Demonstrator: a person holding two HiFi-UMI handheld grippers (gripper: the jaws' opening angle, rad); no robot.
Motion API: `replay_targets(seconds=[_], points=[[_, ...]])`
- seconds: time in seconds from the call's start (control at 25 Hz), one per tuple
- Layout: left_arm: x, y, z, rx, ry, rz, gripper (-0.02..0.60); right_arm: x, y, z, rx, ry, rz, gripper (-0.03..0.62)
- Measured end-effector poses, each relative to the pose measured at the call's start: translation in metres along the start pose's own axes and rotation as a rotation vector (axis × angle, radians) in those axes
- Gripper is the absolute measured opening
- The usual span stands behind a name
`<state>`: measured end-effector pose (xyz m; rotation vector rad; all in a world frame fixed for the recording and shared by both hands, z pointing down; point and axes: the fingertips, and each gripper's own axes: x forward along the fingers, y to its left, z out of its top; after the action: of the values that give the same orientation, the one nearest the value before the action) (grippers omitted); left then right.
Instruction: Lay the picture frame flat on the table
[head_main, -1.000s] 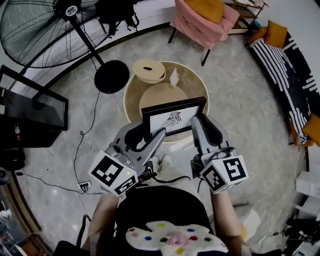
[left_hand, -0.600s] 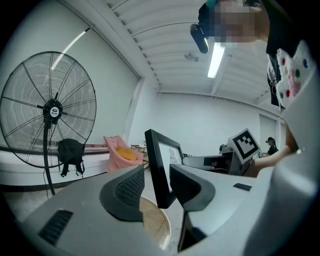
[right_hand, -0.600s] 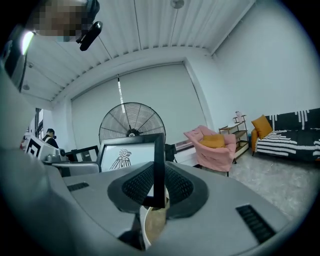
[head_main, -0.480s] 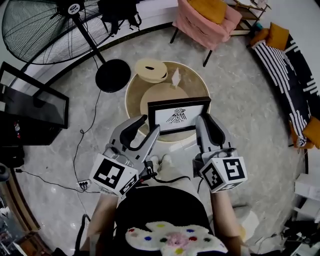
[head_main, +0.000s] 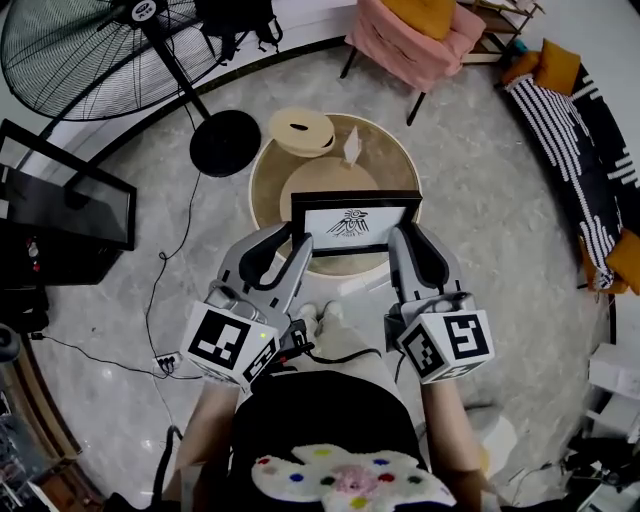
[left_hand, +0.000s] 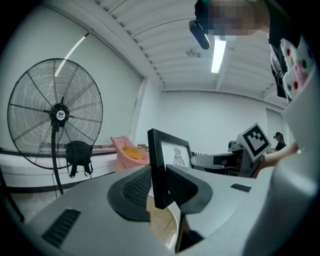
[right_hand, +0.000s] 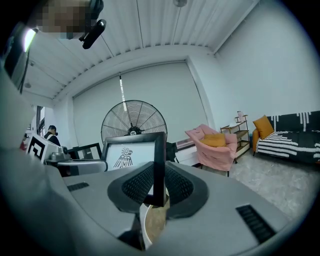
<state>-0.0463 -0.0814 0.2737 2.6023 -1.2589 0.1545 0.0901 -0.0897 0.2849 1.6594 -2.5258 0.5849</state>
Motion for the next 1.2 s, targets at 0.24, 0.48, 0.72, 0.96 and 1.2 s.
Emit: replay_targets(seconds=[0.24,0.48,0.72,0.96,1.2], points=[[0.001,0.002,-0.007,-0.005,0.019,0.008,0.101,0.001,-0.001,-0.008,-0.003,0.022,0.006,0.086],[0.004,0.008,-0.031,-0.053,0.053,0.015,0.1,0.009,-0.005,-0.03,-0.014,0.063,0.0,0.086],[0.01,0.014,-0.053,-0.082,0.09,0.032,0.097,0.019,-0.012,-0.051,-0.01,0.102,0.01,0.086],[0.014,0.02,-0.085,-0.103,0.133,0.033,0.097,0.026,-0.018,-0.083,-0.002,0.148,0.016,0.086],[0.023,0.029,-0.124,-0.137,0.175,0.034,0.095,0.039,-0.029,-0.119,0.008,0.19,0.008,0.086]])
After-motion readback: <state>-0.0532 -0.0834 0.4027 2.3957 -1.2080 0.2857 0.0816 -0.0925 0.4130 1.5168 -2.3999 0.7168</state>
